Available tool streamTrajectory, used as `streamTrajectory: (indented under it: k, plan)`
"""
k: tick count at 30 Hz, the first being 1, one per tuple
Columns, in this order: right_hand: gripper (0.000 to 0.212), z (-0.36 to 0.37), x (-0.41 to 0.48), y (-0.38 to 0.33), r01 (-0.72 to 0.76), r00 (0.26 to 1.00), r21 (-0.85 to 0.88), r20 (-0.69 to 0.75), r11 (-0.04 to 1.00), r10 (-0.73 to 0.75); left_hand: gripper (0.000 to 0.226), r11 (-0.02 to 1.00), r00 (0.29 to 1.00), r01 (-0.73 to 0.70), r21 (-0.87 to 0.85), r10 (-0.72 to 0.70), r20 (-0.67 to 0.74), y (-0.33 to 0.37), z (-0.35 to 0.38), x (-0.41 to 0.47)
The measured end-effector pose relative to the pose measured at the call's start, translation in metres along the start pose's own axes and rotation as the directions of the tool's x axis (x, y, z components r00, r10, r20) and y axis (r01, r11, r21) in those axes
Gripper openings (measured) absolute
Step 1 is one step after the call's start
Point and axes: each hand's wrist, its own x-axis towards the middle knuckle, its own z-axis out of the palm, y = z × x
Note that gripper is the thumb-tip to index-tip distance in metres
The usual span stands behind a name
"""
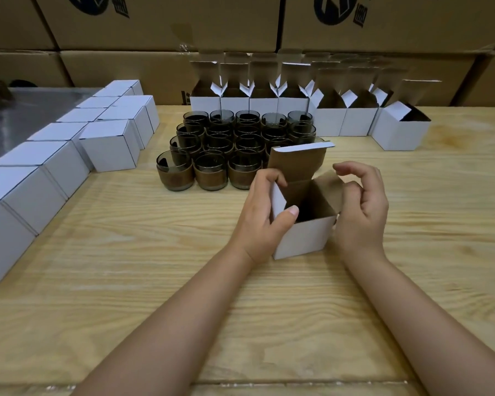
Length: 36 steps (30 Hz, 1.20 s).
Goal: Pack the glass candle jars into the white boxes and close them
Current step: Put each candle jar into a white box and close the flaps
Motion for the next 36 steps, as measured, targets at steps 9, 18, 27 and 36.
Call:
streamTrajectory:
  k: [9,18,27,36]
  plan:
    - [0.034,-0.002,-0.001,0.014,-0.327,0.917,0.052,0.26,0.944,0.303,0.034,0.994,0.999,0.044,-0.098,-0.044,0.0,0.004,-0.002,-0.001]
    - [0.039,-0.002,-0.002,0.019,-0.279,0.93,0.083,0.271,0.957,0.247,0.007,0.932,0.969,0.079,-0.353,-0.155,-0.191,0.004,-0.014,-0.006]
    - [0.063,-0.007,0.0,0.008,-0.105,0.933,0.141,0.356,0.984,0.048,0.047,0.88,0.952,0.262,-0.396,-0.303,-0.044,0.004,-0.022,-0.002]
    - [0.058,-0.005,0.003,0.012,-0.327,0.853,0.114,0.462,0.938,0.241,0.051,0.891,0.942,0.316,-0.327,-0.334,0.001,0.005,-0.02,-0.001]
